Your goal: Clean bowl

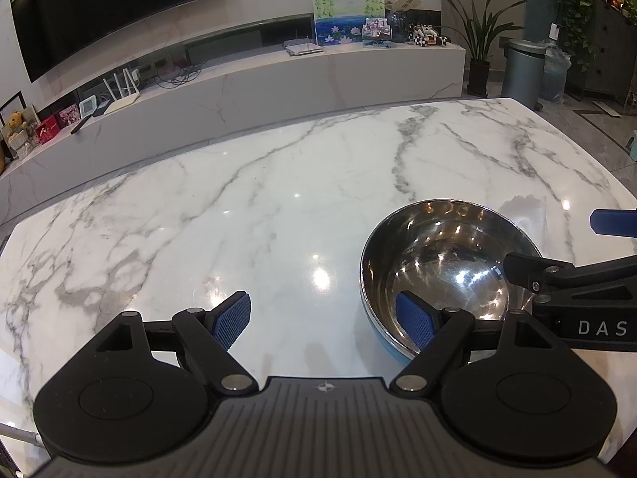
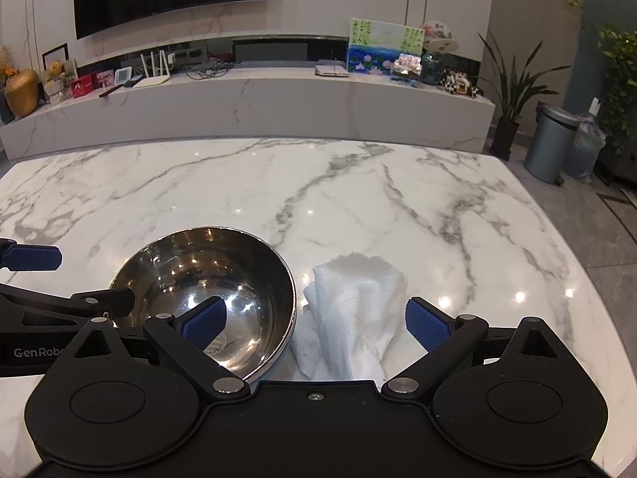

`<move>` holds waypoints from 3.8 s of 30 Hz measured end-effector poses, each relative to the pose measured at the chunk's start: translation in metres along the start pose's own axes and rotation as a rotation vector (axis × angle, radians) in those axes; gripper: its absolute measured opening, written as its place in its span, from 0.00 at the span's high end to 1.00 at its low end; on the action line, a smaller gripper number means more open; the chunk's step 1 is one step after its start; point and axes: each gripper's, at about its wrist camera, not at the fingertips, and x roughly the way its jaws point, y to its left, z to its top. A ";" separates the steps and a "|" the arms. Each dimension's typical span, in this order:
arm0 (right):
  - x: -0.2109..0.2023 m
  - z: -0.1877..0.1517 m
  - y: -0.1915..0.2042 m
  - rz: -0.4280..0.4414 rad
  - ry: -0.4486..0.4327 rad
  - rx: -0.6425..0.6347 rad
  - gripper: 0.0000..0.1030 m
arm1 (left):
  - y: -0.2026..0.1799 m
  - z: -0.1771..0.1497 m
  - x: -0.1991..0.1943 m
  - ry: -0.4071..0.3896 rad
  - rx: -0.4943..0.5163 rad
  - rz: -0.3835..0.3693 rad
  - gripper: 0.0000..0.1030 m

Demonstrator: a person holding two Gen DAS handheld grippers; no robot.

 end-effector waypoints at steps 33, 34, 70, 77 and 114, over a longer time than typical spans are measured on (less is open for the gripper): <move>0.000 0.001 0.003 0.001 0.009 -0.007 0.06 | 0.001 -0.001 0.002 0.013 0.010 -0.005 0.23; 0.000 0.001 0.003 0.001 0.009 -0.007 0.06 | 0.000 0.000 0.002 0.014 0.009 -0.004 0.23; 0.003 0.000 0.005 0.011 0.004 -0.019 0.06 | 0.003 0.000 0.003 0.025 -0.010 0.002 0.23; 0.000 0.002 0.004 0.001 -0.025 -0.015 0.06 | 0.003 0.000 0.001 0.011 0.000 0.003 0.23; 0.022 -0.010 -0.059 0.054 0.040 0.116 0.54 | -0.001 0.003 0.025 0.138 -0.075 -0.141 0.42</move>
